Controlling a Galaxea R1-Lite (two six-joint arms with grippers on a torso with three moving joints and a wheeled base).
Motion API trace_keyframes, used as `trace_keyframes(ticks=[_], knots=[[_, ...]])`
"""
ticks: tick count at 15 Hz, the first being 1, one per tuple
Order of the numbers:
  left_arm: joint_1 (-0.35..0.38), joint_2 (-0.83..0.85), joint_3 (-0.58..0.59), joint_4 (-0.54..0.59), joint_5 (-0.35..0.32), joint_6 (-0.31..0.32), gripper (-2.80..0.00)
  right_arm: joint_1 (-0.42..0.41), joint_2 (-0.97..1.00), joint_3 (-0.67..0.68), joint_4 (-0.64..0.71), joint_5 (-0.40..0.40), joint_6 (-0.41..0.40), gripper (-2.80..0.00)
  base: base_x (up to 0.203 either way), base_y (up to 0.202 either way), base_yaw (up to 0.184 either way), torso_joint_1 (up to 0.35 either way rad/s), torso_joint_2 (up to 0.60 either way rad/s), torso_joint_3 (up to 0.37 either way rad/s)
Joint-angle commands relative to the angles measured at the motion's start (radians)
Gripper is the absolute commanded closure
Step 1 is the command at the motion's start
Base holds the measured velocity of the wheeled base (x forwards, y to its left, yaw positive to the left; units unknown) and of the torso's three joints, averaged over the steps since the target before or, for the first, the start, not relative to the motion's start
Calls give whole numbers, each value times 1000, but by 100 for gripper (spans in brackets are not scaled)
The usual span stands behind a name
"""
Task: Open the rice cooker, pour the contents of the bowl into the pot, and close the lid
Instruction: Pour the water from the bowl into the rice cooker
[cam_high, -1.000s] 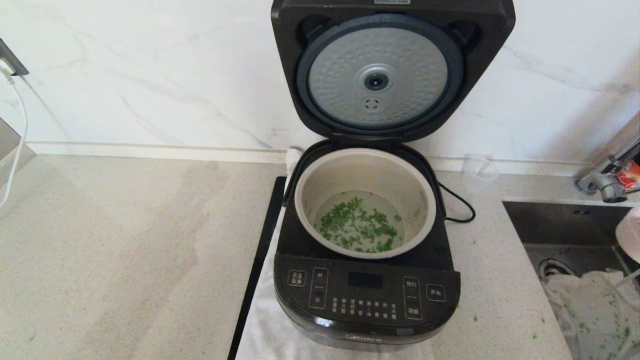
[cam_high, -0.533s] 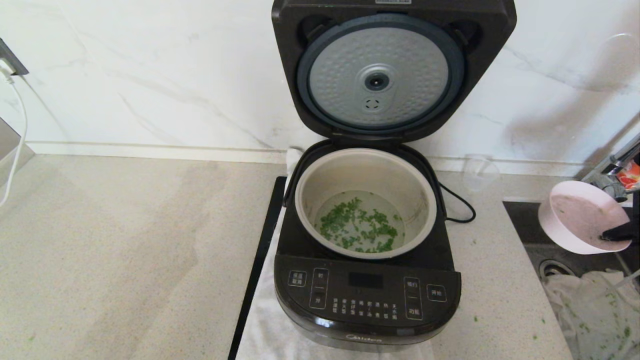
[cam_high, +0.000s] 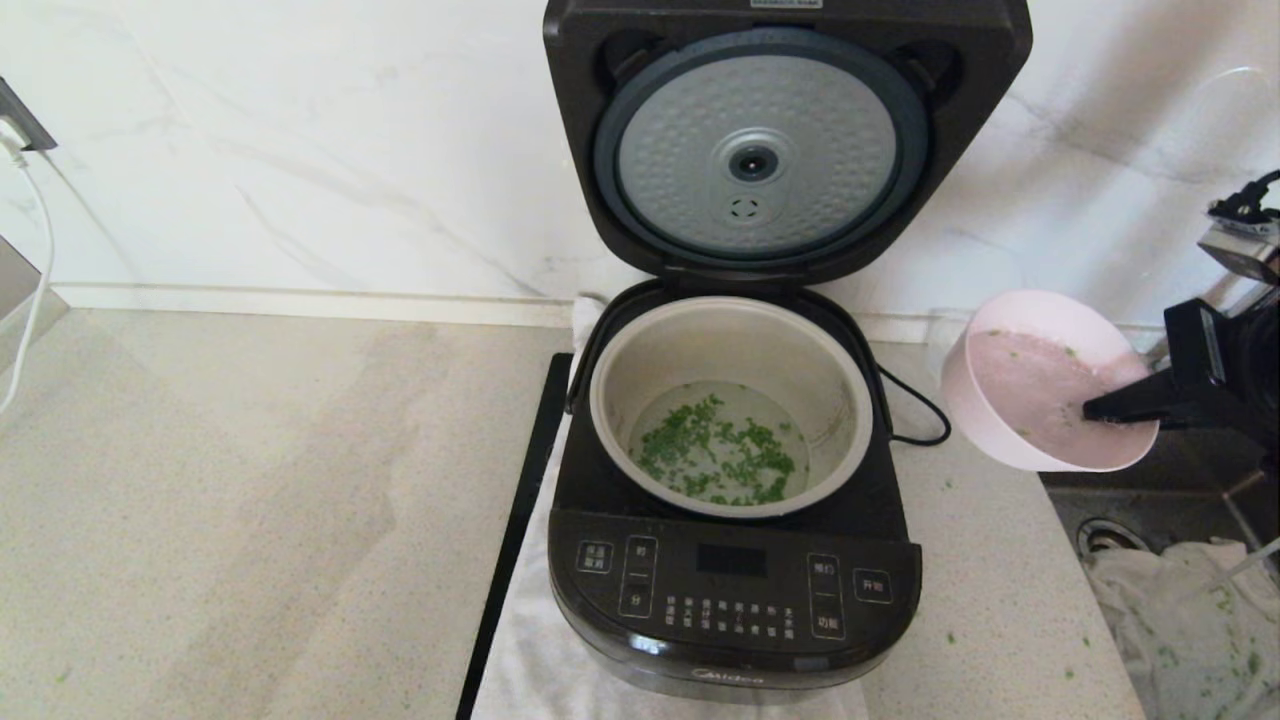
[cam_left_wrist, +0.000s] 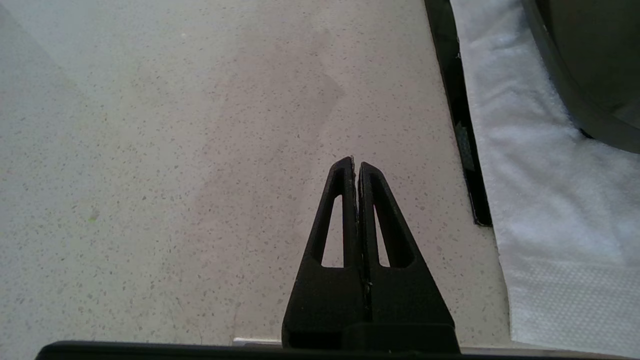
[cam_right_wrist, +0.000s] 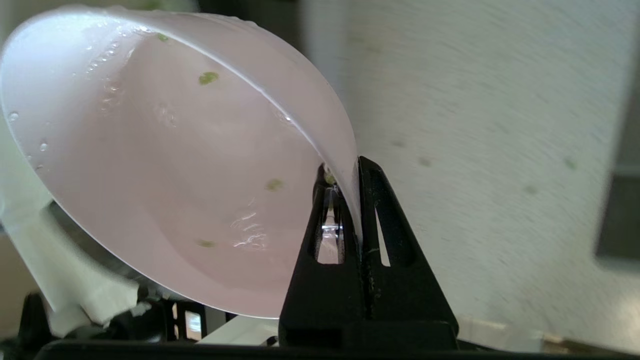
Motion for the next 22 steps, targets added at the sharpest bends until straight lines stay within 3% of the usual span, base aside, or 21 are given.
trace_keyframes(ticks=[1,6,12,22], knots=[[0,-1,0,0,-1,0,0,107,41,-123,51,-30,24,0,0,0,0,0,0,0],[0,-1,0,0,-1,1,0,291,162,-303,162,-76,73,0,0,0,0,0,0,0],[0,-1,0,0,0,1,0,466,299,-412,158,-168,142,0,0,0,0,0,0,0],[1,-1,0,0,0,1,0,508,432,-412,-62,-305,220,0,0,0,0,0,0,0]])
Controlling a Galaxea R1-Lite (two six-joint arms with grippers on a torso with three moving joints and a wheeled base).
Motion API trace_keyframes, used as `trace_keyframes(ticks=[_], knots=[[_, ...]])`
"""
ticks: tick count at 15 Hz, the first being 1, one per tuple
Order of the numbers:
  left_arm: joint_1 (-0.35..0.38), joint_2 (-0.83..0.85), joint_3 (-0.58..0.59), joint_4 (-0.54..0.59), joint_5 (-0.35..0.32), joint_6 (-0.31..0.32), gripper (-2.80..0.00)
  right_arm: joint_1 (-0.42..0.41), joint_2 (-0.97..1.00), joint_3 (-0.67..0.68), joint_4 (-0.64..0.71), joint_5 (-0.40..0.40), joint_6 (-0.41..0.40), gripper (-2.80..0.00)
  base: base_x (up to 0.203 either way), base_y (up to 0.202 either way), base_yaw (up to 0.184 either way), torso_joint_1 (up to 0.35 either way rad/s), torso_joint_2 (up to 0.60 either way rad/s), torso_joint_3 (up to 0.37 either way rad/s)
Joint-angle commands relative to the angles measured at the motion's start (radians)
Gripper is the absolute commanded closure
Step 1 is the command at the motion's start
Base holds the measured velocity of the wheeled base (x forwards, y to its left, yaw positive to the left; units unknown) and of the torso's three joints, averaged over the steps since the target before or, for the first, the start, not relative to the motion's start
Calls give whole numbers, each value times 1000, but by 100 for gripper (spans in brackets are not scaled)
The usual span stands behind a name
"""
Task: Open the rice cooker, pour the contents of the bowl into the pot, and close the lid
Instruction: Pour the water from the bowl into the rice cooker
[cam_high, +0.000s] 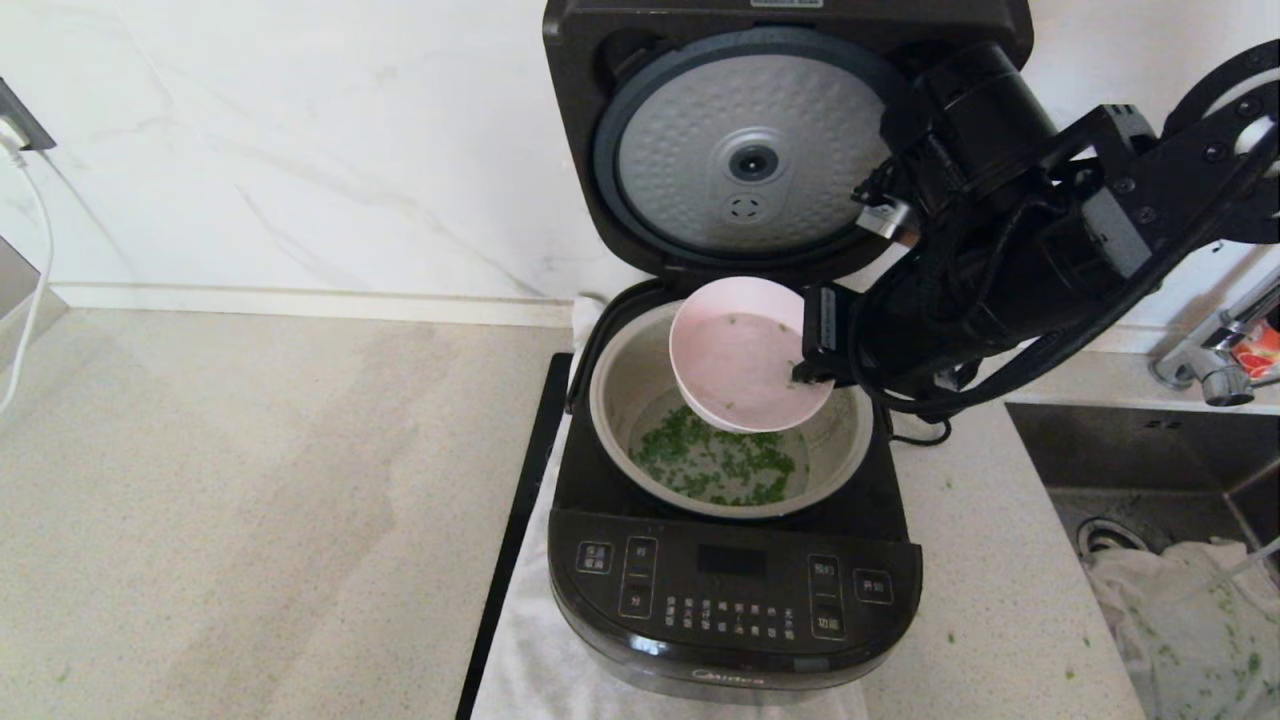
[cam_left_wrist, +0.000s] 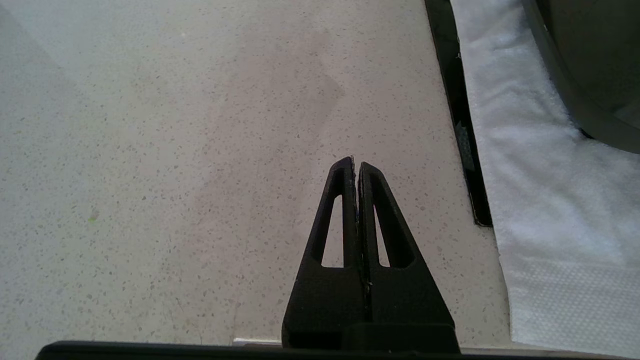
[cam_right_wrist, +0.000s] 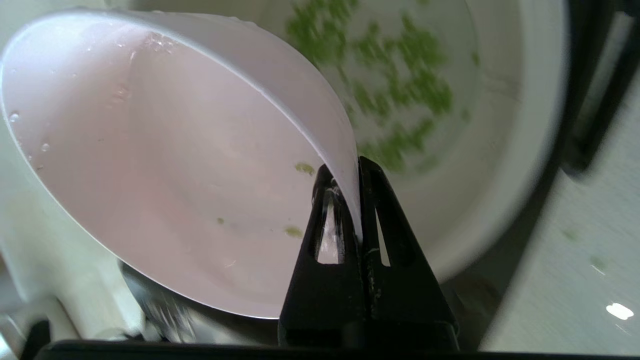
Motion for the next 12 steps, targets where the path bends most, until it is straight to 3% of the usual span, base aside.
trace_keyframes(ticks=[1,12], knots=[[1,-1,0,0,0,1,0,9,25,0,-23,-12,8,0,0,0,0,0,0,0],[1,-1,0,0,0,0,0,38,69,1,-196,-255,19,0,0,0,0,0,0,0]])
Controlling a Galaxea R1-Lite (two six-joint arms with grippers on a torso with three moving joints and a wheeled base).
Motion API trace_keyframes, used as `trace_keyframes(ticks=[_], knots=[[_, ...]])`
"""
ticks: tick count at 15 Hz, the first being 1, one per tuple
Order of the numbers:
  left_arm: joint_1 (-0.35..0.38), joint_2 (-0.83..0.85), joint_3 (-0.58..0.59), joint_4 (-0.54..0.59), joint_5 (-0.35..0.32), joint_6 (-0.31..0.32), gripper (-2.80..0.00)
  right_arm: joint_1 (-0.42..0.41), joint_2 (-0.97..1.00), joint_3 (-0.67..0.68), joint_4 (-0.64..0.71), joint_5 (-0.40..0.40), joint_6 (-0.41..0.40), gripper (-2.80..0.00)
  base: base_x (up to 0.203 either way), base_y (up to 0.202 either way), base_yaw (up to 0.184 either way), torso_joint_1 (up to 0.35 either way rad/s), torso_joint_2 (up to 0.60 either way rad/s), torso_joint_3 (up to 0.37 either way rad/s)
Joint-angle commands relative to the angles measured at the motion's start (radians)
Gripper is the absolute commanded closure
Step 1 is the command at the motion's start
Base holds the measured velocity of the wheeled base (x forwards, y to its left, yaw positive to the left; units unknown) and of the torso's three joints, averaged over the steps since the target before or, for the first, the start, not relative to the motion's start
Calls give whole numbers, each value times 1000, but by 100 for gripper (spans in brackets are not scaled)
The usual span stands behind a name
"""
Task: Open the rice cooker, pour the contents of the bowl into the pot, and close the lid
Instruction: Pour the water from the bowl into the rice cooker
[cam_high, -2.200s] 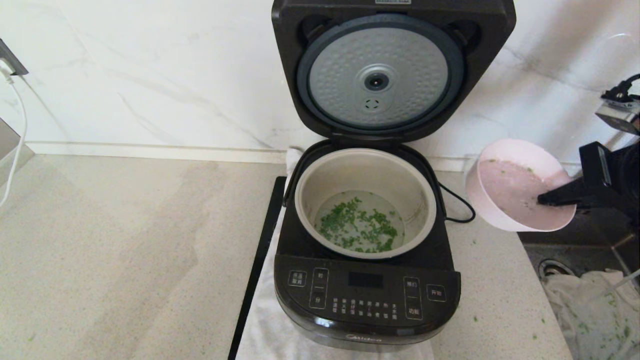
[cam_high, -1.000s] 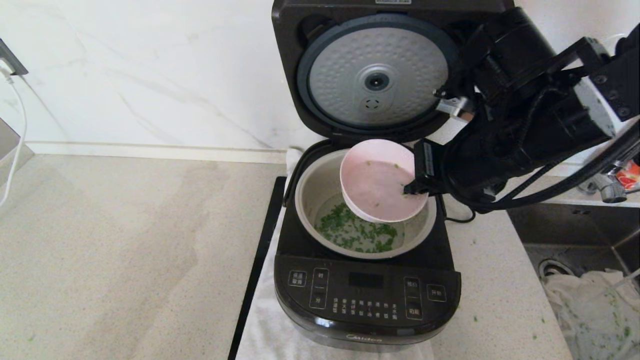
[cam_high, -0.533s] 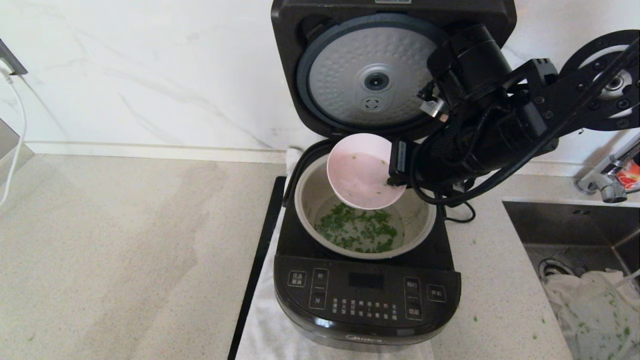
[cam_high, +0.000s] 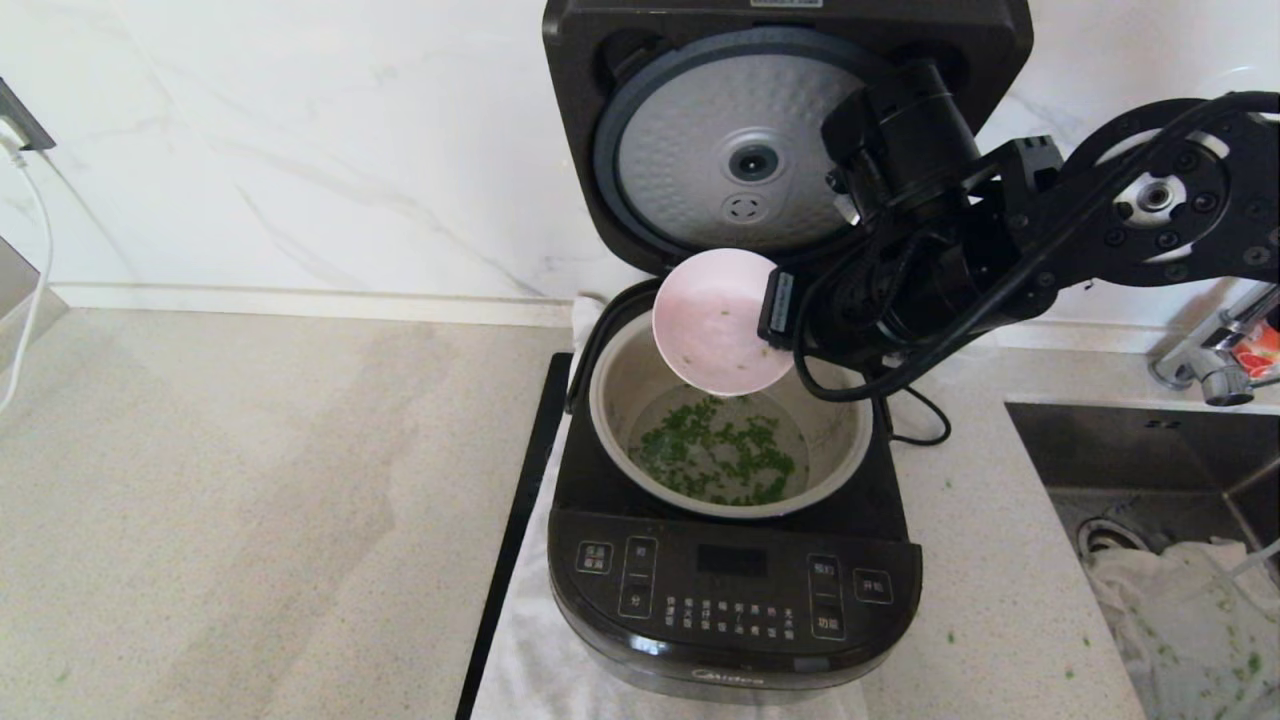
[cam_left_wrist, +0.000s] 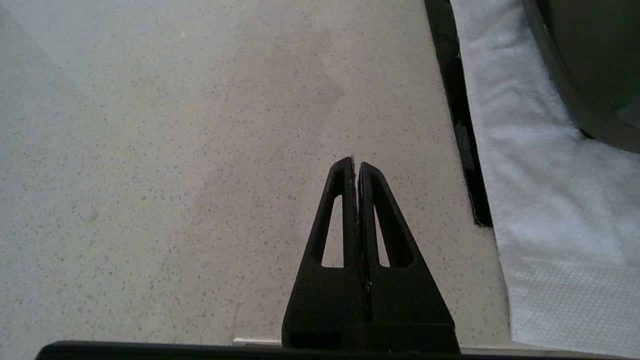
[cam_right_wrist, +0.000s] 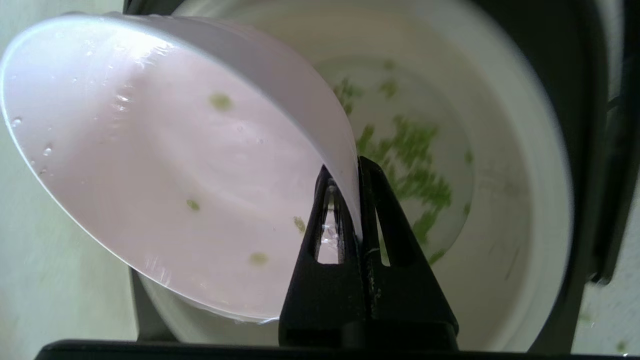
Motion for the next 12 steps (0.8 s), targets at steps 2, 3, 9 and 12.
trace_keyframes(ticks=[2,3,9,12], knots=[[-1,-1,0,0,0,1,0,25,4,14,-41,-100,-3,0,0,0,0,0,0,0],[0,-1,0,0,0,1,0,34,0,18,-53,-131,-7,0,0,0,0,0,0,0],[-1,-1,0,0,-1,1,0,50,-37,162,-285,-237,-99,0,0,0,0,0,0,0],[1,-1,0,0,0,1,0,57,-70,316,-536,-297,-211,0,0,0,0,0,0,0]])
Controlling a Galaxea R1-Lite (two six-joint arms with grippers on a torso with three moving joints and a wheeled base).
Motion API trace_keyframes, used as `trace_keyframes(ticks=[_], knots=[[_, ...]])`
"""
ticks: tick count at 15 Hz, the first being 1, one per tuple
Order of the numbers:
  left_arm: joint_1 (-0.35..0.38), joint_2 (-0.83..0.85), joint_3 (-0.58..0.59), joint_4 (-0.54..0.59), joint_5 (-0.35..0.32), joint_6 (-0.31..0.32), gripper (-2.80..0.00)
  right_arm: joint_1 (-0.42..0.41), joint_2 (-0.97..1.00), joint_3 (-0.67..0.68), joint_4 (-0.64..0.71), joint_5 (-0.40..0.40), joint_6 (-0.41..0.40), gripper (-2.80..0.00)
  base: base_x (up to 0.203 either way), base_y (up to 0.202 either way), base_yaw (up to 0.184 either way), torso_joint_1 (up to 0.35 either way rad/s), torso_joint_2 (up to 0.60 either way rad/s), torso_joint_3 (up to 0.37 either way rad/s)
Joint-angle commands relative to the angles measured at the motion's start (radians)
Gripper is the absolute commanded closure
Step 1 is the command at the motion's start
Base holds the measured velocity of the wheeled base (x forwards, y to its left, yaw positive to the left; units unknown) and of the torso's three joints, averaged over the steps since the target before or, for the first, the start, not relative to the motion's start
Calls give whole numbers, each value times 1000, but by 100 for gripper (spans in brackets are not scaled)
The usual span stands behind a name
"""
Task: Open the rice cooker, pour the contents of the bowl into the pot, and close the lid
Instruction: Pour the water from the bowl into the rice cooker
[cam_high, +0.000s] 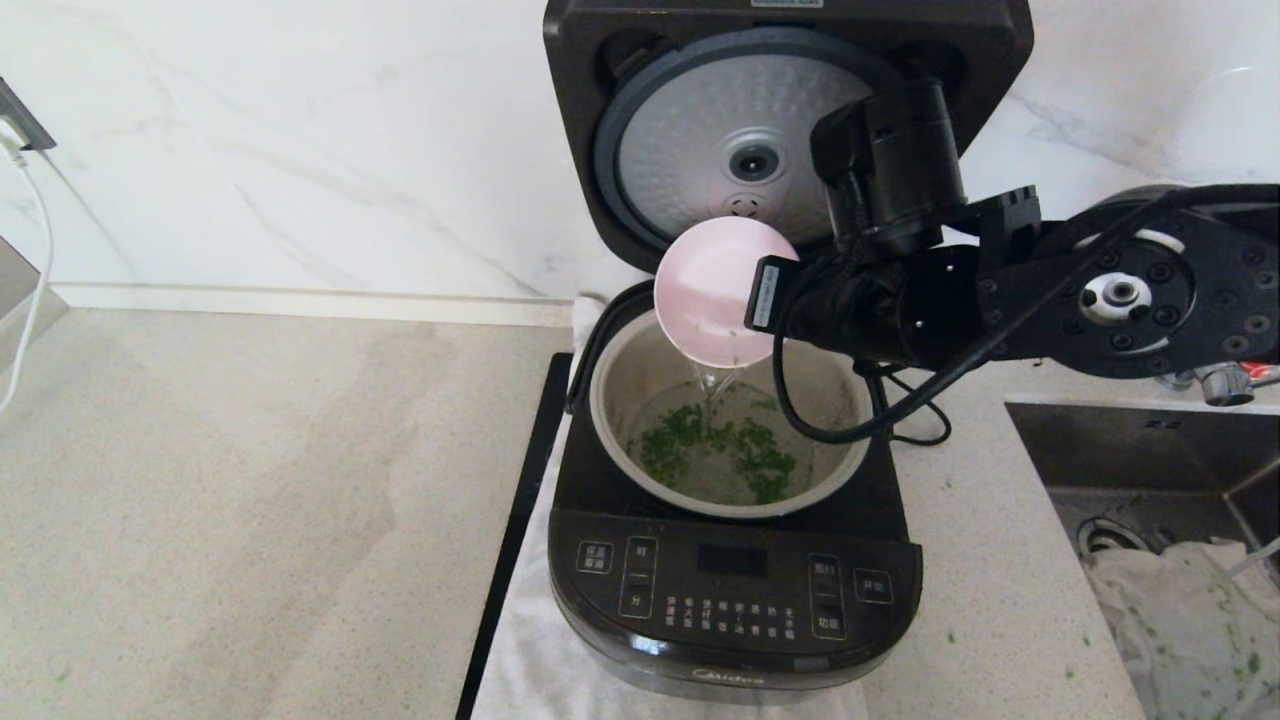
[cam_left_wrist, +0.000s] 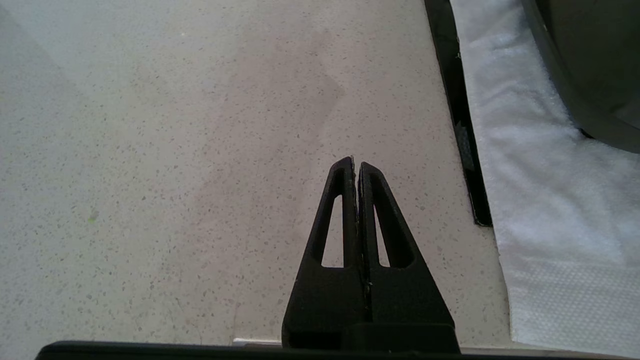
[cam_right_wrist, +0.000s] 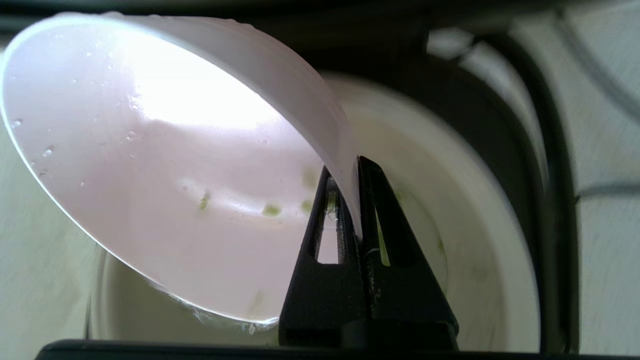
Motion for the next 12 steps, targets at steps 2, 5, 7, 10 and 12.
trace_keyframes(ticks=[2,5,7,10,12], knots=[[0,-1,0,0,1,1,0,4,-41,189,-330,-57,-141,0,0,0,0,0,0,0],[0,-1,0,0,0,1,0,5,-31,329,-686,-106,-345,0,0,0,0,0,0,0],[0,-1,0,0,-1,1,0,5,11,393,-953,-127,-507,0,0,0,0,0,0,0],[0,-1,0,0,1,1,0,15,87,453,-1309,-165,-732,0,0,0,0,0,0,0],[1,-1,0,0,-1,1,0,20,137,475,-1503,-170,-870,0,0,0,0,0,0,0]])
